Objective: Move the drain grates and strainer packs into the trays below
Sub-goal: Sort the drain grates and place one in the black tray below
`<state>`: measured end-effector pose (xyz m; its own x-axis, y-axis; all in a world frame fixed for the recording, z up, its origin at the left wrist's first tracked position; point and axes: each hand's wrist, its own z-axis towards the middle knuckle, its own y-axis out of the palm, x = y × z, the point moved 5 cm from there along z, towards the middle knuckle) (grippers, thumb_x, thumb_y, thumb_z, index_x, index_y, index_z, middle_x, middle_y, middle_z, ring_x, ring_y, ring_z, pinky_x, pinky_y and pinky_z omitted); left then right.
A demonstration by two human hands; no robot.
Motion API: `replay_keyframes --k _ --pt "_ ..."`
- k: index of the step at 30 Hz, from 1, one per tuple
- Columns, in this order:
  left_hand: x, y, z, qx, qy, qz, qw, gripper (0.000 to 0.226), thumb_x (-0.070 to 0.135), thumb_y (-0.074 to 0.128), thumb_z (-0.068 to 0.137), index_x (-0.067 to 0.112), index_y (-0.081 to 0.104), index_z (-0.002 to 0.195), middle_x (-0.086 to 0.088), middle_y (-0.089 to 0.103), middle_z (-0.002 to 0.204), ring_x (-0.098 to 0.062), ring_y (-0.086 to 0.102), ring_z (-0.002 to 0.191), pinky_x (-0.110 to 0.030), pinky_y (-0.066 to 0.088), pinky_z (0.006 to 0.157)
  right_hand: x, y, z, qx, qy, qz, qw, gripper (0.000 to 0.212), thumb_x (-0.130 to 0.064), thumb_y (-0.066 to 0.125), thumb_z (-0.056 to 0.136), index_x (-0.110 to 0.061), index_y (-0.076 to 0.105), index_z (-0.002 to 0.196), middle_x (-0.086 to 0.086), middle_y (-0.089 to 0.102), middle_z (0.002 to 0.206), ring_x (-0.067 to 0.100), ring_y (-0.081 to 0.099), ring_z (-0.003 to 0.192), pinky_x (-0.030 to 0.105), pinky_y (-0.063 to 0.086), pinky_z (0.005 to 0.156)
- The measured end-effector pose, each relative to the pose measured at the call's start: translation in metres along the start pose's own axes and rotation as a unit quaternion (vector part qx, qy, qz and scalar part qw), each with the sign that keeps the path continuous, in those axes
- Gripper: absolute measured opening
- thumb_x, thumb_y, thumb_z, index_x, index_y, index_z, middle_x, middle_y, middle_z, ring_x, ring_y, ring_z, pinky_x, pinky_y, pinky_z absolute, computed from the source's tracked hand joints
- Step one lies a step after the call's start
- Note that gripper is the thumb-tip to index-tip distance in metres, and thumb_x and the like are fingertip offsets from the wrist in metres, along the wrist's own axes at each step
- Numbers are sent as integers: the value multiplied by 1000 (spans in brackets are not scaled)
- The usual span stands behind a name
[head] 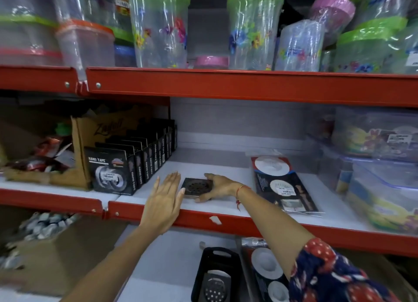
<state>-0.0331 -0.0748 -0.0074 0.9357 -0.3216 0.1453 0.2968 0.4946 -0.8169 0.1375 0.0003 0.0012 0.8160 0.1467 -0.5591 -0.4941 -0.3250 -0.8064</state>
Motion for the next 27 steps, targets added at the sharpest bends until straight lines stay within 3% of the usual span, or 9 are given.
replay_keyframes --k 8,13,18,21,27 --pt "-6 10 -8 -9 1 71 997 70 41 -1 98 2 36 143 -12 42 148 -20 36 140 -37 7 117 8 -15 -14 112 -31 12 993 106 -48 85 56 -18 33 144 3 49 140 24 45 130 33 34 111" --pt "-7 11 -9 10 5 92 996 61 30 12 97 -1 38 142 -14 42 148 -21 36 140 -32 -2 118 13 -34 -76 163 -53 48 984 101 -53 85 53 -21 42 139 -5 55 131 13 51 121 22 38 98" --pt "-5 11 -9 6 19 105 994 67 32 2 93 1 27 147 -13 31 154 -20 25 145 -39 5 122 15 -19 -148 157 -91 87 980 103 -58 86 47 -28 44 138 -12 56 131 4 51 123 27 38 109" --pt "-2 10 -11 -12 27 101 994 74 34 -7 88 1 21 149 -12 24 157 -19 18 147 -40 3 123 14 6 -178 136 -110 114 978 97 -46 89 51 -30 46 136 -12 56 131 -1 51 122 17 37 106" --pt "-1 11 -12 -3 22 99 995 67 30 3 92 0 29 146 -14 34 152 -20 28 144 -41 7 122 37 65 -195 96 -100 95 986 100 -55 87 47 -31 46 135 -17 56 130 -4 51 121 19 38 107"
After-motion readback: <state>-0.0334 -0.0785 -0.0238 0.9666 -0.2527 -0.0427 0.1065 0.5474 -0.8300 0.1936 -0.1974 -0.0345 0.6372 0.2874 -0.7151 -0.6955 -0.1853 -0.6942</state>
